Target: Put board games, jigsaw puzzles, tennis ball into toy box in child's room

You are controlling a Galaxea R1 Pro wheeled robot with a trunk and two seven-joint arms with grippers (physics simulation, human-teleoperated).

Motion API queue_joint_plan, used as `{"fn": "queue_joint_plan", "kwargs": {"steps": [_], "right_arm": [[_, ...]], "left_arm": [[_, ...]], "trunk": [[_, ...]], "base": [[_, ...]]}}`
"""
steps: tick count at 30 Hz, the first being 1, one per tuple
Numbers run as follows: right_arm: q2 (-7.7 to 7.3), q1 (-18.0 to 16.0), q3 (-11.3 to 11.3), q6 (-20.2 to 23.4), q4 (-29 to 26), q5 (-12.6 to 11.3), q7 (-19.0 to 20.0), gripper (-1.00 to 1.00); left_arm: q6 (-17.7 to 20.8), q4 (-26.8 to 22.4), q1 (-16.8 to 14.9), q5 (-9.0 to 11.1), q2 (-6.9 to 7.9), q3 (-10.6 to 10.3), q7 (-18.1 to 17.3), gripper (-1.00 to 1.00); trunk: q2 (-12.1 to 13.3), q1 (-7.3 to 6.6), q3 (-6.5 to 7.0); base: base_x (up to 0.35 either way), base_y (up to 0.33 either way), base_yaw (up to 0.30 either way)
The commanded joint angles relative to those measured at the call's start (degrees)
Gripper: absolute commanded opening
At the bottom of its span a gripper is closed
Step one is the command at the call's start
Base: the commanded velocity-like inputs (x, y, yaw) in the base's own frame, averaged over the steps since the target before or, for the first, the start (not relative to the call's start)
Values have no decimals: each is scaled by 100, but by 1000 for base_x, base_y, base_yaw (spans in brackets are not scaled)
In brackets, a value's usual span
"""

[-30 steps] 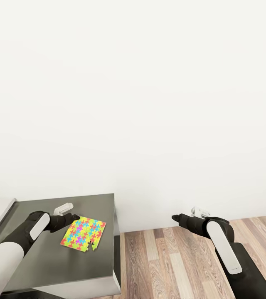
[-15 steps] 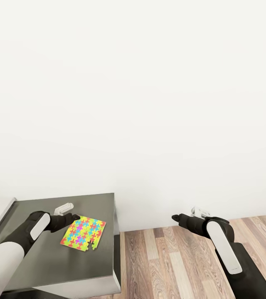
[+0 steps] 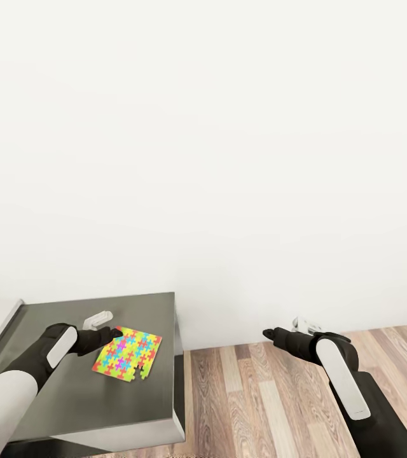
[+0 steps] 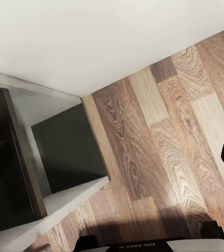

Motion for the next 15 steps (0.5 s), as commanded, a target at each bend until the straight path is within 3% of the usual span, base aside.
{"fn": "queue_joint_plan", "kwargs": {"steps": [1,8,15], "right_arm": [[-5,-5,10,8,-8,-52,-60,100],[-5,-5,9,8,-14,-48,-60,100],[-5,-5,9,8,-14,-48,-58,100]], "left_arm": [[11,-4,-5,-16,6,-25,-23,100],[11,-4,-5,-39,-1,-25,-23,100],[18,-4,-5,-143,-3,-17,-29,100]], "trunk": [[-12,3,-20],[-12,3,-50],[-12,3,-52]], "base": [[0,0,0],[0,-12,0],[0,-146,0]]}}
